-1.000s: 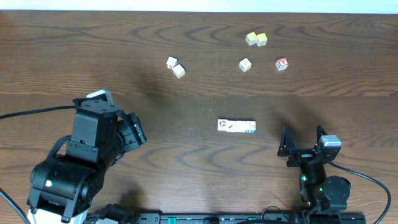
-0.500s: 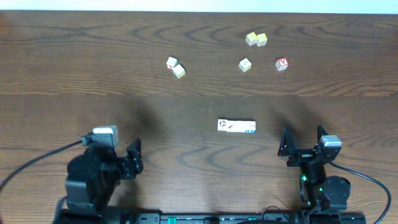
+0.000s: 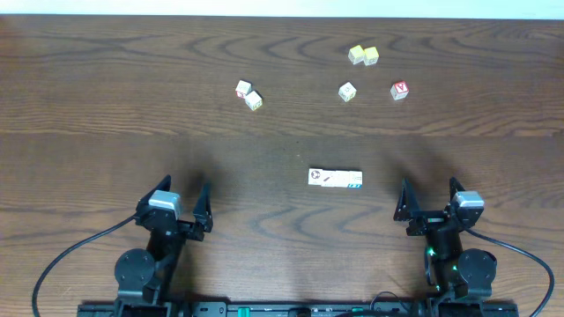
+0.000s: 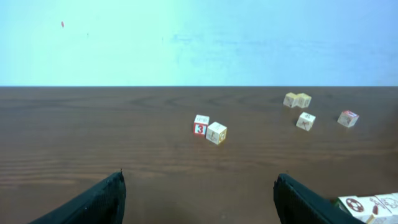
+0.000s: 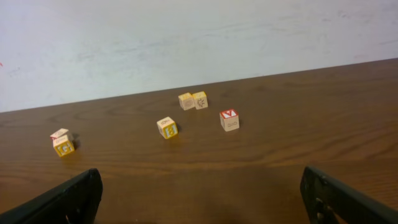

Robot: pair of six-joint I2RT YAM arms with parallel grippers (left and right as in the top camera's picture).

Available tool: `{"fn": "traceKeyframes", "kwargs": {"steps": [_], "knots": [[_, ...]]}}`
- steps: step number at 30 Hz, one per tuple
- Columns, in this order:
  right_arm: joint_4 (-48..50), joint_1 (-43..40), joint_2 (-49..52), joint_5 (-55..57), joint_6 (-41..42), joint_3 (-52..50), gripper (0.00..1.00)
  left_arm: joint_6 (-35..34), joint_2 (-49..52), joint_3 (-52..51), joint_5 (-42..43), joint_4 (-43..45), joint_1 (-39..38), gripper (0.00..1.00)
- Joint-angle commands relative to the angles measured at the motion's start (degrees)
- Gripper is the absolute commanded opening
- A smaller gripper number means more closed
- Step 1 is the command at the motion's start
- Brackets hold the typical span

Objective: Lift 4 blocks

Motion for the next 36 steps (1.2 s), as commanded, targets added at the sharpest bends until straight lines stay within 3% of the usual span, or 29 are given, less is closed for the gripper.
{"fn": "traceKeyframes", "kwargs": {"steps": [1, 7, 14, 36], "knots": [[-0.11, -0.48, -0.31, 0.15, -0.85, -0.15, 0.99, 1.03, -0.72, -2.73, 1.88, 2.84, 0.42, 0.76], [-0.11, -0.48, -0.31, 0.13, -0.83, -0.15, 0.99, 0.94, -0.72, -4.59, 0.37, 1.09, 0.42, 0.77], [-0.11, -0.48, -0.31, 0.13, -0.83, -0.17, 0.99, -4.22, -0.72, -4.59, -8.07, -0.92, 0.42, 0.77], [-0.11, -0.48, -0.31, 0.15, -0.83, -0.17, 0.99, -4.17, -0.57, -4.57, -8.02, -0.85, 0.42, 0.77]]}}
